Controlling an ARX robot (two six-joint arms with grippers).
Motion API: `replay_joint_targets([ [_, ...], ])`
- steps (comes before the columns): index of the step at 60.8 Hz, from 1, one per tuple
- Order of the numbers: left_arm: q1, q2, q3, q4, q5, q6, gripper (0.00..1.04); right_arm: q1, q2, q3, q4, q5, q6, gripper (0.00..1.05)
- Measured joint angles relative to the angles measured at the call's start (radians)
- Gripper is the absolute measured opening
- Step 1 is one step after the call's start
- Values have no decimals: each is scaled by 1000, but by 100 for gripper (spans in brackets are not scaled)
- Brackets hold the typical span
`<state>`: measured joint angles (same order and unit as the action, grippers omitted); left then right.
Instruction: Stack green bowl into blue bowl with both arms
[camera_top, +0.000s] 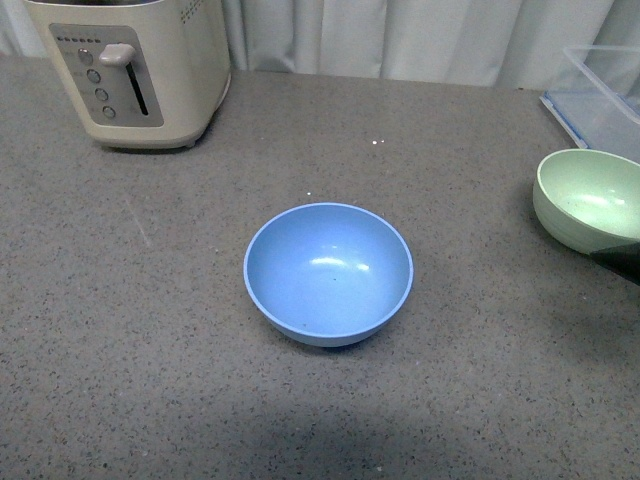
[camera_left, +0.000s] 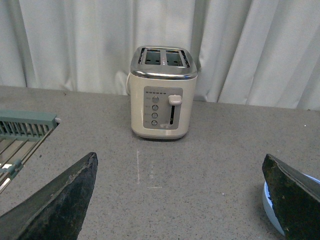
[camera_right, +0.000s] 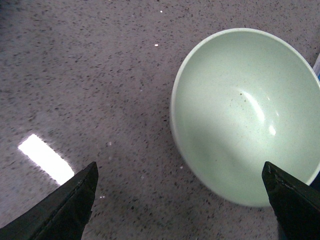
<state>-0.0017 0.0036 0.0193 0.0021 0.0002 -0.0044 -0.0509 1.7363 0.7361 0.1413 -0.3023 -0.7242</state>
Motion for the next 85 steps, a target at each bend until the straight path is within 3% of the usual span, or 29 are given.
replay_joint_targets([
  [25,0,0,0,0,0,0,98,48,222,209,-80,35,-12,96],
  [55,0,0,0,0,0,0,98,73,235,260,-191,85,-50,26],
  [62,0,0,0,0,0,0,98,73,235,260,-189,92,-61,3],
  [75,0,0,0,0,0,0,98,87,206,259,-204,90,-72,2],
  [85,0,0,0,0,0,0,98,155,47,253,-294,19,-89,2],
])
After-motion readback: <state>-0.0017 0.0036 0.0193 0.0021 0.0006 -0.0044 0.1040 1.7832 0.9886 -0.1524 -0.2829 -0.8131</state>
